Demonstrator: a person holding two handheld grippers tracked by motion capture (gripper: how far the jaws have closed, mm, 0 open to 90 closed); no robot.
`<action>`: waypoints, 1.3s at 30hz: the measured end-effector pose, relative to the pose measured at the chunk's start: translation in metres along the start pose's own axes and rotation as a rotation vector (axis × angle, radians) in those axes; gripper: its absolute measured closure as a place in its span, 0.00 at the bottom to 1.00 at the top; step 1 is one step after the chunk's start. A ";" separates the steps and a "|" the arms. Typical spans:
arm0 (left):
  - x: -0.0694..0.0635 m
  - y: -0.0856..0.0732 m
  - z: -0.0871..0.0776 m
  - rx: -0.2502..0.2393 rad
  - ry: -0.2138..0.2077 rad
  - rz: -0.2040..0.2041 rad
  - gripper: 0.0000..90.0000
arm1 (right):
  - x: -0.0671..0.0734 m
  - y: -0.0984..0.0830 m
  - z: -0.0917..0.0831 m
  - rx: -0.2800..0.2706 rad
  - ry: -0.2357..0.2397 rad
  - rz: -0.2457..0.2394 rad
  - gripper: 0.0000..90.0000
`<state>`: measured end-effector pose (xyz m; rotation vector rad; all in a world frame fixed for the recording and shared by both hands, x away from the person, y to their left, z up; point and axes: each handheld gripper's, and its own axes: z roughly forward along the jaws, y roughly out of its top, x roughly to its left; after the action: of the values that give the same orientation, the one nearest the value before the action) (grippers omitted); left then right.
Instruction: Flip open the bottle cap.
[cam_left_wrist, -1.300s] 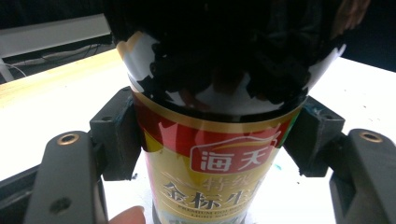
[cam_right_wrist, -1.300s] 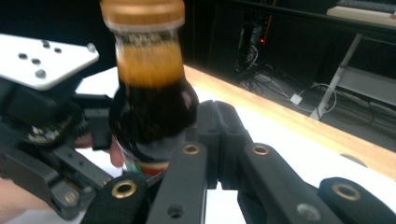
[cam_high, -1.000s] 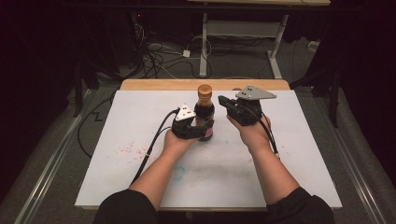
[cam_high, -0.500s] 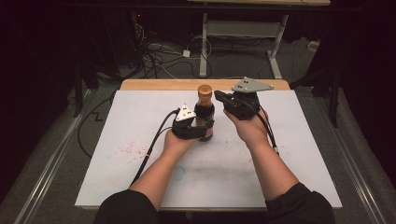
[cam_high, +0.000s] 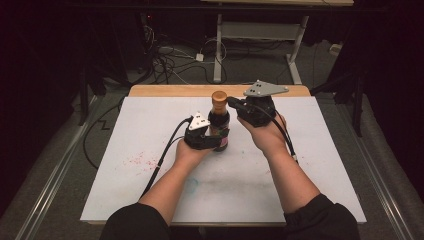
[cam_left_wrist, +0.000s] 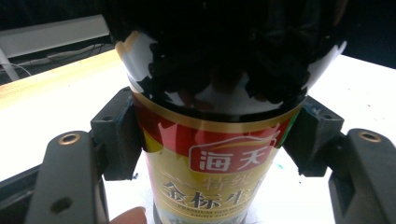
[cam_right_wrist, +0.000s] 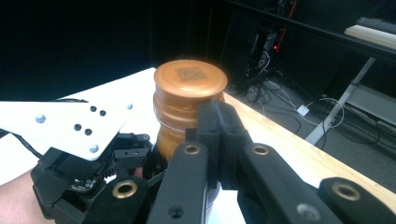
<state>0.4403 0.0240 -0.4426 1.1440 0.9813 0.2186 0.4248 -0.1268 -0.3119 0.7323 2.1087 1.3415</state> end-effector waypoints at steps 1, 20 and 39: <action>0.000 0.000 0.000 0.000 0.002 -0.002 0.32 | 0.000 0.000 0.000 0.003 0.001 0.001 1.00; -0.003 -0.001 0.003 -0.024 0.020 -0.018 0.34 | 0.001 0.008 -0.001 0.033 -0.019 0.002 1.00; 0.003 -0.001 -0.004 0.062 0.026 0.096 0.33 | 0.015 0.045 -0.027 -0.087 -0.036 -0.064 1.00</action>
<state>0.4389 0.0284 -0.4457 1.2492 0.9630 0.2822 0.4029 -0.1173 -0.2629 0.6427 2.0145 1.3662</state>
